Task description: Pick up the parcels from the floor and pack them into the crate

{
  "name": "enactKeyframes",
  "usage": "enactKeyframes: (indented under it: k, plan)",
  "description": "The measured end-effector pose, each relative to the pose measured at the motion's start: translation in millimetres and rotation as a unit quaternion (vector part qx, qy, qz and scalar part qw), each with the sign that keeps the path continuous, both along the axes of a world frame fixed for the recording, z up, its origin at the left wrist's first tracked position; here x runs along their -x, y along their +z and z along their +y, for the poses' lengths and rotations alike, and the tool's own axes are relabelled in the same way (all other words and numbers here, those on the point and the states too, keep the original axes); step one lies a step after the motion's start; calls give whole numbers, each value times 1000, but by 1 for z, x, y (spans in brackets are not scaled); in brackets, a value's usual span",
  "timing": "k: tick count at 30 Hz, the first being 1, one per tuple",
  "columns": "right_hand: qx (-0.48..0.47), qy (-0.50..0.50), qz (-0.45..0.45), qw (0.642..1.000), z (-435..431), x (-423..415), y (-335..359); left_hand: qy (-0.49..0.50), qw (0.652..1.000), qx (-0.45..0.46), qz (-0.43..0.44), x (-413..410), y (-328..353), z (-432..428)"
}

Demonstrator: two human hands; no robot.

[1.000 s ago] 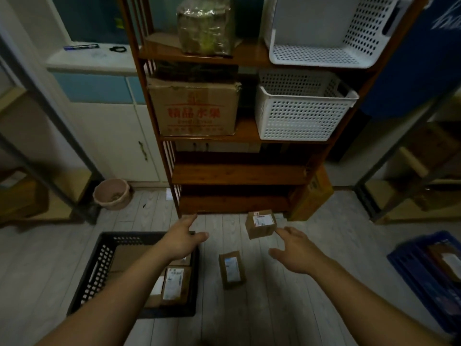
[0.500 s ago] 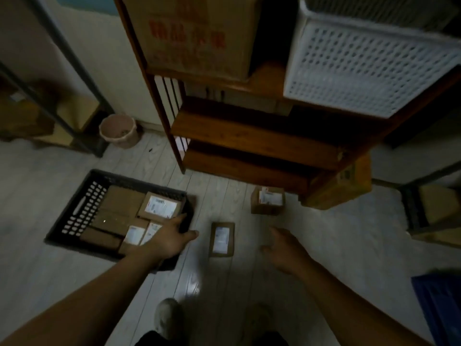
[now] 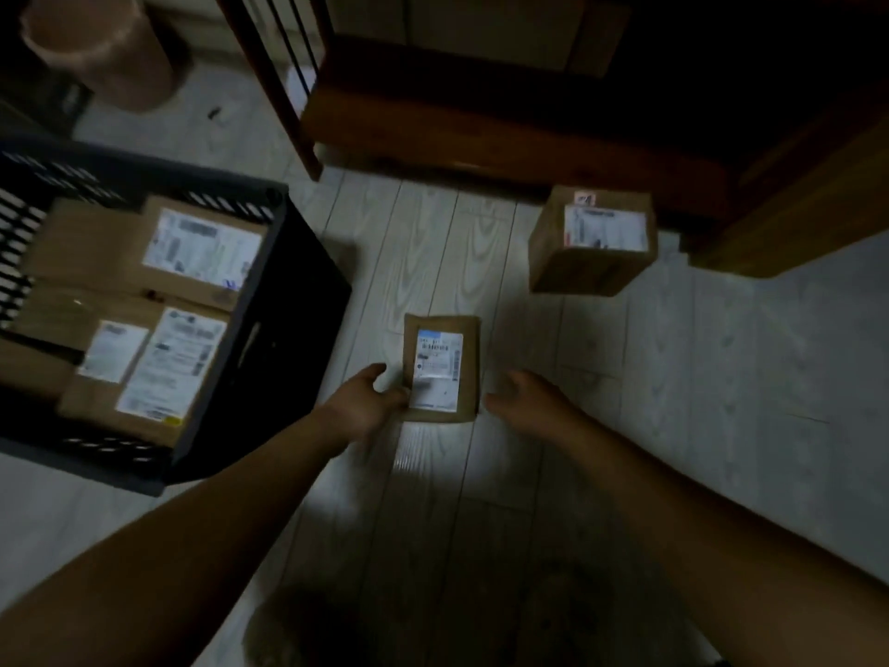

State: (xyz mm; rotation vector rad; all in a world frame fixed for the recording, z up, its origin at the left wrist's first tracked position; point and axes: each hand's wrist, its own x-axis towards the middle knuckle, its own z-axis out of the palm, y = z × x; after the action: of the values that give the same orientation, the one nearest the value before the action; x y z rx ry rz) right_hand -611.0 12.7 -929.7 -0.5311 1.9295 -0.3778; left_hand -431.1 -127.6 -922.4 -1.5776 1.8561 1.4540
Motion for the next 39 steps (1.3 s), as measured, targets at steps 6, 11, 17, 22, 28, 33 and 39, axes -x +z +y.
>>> enactKeyframes:
  k: [6,11,17,22,28,33,39]
  plan:
    - [-22,-114,-96,989,-20,-17,-101,17,997,-41,56,-1,-92,1]
    - [-6,-122,-130,984,-37,-31,-118,12,987,-116,109,11,-116,-5]
    - [126,-226,-18,966,-54,-25,-87,109,973,-47,196,32,-94,-16]
    - [248,-263,79,929,-81,-8,-39,131,936,33,325,63,-62,-26]
    - [399,-286,93,866,-91,-4,11,161,866,109,461,84,-7,-32]
    - [450,-275,107,843,-98,-6,33,149,837,157,503,84,24,-33]
    - [511,-262,105,812,-104,-21,68,148,824,164,522,70,70,-45]
